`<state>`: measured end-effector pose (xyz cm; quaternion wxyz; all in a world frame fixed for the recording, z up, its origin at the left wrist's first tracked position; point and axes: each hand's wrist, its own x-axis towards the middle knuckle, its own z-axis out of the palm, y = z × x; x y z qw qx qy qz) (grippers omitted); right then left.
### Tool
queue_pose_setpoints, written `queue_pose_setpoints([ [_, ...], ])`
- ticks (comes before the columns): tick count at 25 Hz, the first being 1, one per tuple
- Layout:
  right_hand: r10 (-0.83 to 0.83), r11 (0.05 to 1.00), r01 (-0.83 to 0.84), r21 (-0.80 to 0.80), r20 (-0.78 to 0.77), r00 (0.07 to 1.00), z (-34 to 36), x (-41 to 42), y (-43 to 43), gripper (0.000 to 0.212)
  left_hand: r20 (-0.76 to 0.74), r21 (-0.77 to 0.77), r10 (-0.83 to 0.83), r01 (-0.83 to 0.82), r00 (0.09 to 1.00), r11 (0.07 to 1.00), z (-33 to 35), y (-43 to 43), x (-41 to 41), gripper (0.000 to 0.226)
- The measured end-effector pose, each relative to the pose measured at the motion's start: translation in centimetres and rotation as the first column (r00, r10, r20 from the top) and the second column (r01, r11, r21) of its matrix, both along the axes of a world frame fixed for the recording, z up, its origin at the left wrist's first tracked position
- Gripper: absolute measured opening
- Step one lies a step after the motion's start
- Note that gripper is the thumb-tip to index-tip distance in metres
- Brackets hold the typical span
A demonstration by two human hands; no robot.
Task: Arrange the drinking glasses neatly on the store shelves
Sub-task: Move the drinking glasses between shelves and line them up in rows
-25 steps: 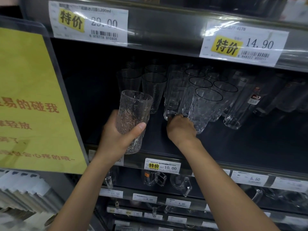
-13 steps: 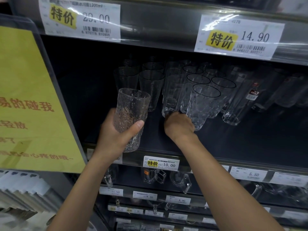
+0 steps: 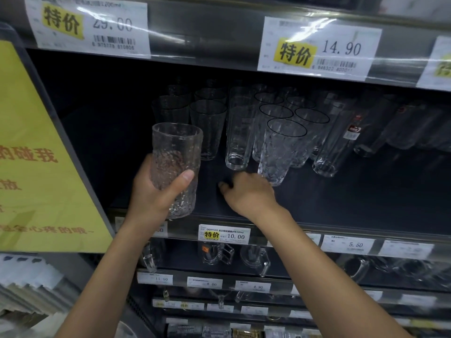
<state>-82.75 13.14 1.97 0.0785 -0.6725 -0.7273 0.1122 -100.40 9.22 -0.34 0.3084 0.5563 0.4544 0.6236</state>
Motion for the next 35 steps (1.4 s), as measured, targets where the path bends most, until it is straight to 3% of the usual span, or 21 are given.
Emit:
queue_pose_setpoints([
  [7,0.149,0.974,-0.142,0.174,-0.031,0.988,-1.0,9.9,-4.6,0.041,0.022,0.035,-0.044,0.044,0.999,0.998,0.9,-1.5,4.4,0.050],
  [10,0.114,0.972,-0.123,0.200,0.058,0.992,-1.7,16.2,-5.6,0.065,0.049,0.038,-0.091,0.089,0.995,0.995,1.1,-2.3,8.3,0.058],
  [12,0.084,0.976,-0.110,0.188,0.142,0.986,-1.9,20.9,-6.3,0.087,0.048,0.021,-0.120,0.119,0.992,0.993,1.7,-2.7,11.9,0.078],
  [15,0.060,0.986,-0.090,0.138,0.208,0.976,-1.8,27.9,-6.7,0.097,0.027,-0.003,-0.132,0.132,0.991,0.991,1.9,-2.2,17.9,0.092],
  [18,0.096,0.989,-0.122,0.084,0.260,0.961,-1.6,34.2,-6.5,0.101,0.063,-0.061,-0.199,0.203,0.978,0.977,1.5,-1.9,23.8,0.080],
  [22,0.116,0.986,-0.146,0.079,0.296,0.948,-1.2,42.7,-6.6,0.099,0.013,-0.125,-0.207,0.207,0.978,0.970,2.0,-1.9,32.8,0.044],
  [29,0.169,0.964,-0.229,0.135,0.353,0.920,-2.5,49.1,-7.1,0.115,-0.029,-0.226,-0.098,0.089,0.995,0.970,1.9,0.9,41.3,0.056],
  [35,0.160,0.934,-0.263,0.240,0.378,0.912,-3.5,49.7,-6.6,0.100,-0.081,-0.296,-0.056,0.029,0.995,0.955,1.4,2.4,43.2,0.070],
])
